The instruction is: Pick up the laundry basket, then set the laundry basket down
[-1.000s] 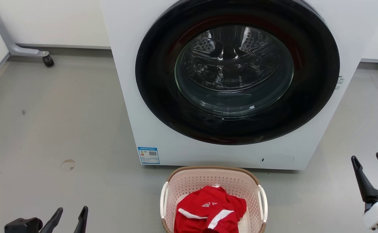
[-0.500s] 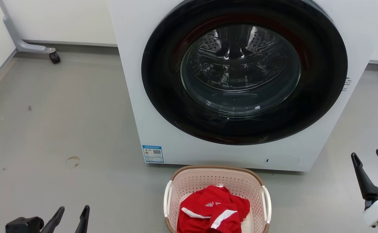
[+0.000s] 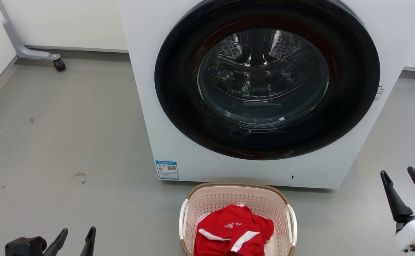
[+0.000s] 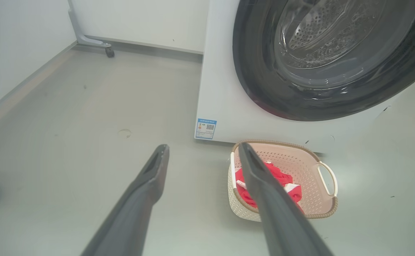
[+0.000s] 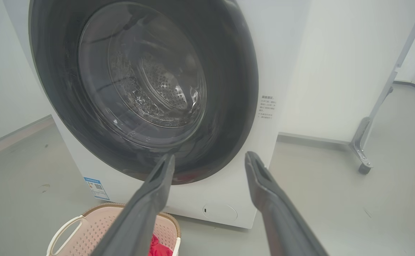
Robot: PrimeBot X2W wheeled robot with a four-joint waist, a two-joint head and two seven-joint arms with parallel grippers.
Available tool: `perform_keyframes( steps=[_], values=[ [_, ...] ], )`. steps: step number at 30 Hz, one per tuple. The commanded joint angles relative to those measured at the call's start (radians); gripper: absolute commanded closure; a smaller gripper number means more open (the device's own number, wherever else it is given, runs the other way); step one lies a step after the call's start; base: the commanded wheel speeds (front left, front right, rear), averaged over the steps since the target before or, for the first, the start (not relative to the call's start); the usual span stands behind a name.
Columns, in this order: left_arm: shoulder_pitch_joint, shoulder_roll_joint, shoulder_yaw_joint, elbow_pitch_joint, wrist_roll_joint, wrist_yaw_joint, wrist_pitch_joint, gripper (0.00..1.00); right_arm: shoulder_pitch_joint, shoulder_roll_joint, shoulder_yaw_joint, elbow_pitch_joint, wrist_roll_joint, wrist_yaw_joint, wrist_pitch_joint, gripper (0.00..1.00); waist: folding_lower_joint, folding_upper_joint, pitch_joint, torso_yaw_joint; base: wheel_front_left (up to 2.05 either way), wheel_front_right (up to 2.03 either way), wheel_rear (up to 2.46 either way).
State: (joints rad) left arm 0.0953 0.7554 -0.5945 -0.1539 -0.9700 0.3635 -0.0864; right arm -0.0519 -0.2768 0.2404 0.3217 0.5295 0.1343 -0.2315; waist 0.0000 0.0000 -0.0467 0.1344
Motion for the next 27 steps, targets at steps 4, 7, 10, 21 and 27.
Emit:
perform_keyframes(
  steps=[4,7,10,21,27],
  values=[
    [-0.076,0.035,0.051,-0.017,-0.014,0.013,0.015,0.0,-0.021,-0.028,0.017,-0.008,0.009,-0.004,0.0,0.0,0.0,0.0,0.001,-0.002,0.0,0.0,0.0],
    [-0.084,0.031,0.052,-0.014,-0.019,0.014,0.022,0.0,-0.027,-0.025,0.021,-0.005,0.011,-0.004,-0.001,0.0,0.0,0.0,0.001,-0.004,0.0,0.0,0.0],
    [-0.09,0.029,0.052,-0.014,-0.019,0.014,0.024,0.0,-0.03,-0.026,0.022,-0.003,0.013,-0.004,-0.003,0.0,0.0,0.0,0.001,-0.004,0.0,0.0,0.0],
    [-0.098,0.022,0.056,-0.004,-0.024,0.009,0.015,0.0,-0.037,-0.023,0.026,0.006,0.017,-0.004,-0.01,0.0,0.0,0.0,0.006,-0.006,0.0,0.0,0.0],
    [-0.1,0.013,0.062,0.007,-0.029,0.004,0.001,0.0,-0.037,-0.015,0.02,0.009,0.023,-0.004,-0.014,0.0,0.0,0.0,0.008,-0.005,0.0,0.0,0.0]
  ],
)
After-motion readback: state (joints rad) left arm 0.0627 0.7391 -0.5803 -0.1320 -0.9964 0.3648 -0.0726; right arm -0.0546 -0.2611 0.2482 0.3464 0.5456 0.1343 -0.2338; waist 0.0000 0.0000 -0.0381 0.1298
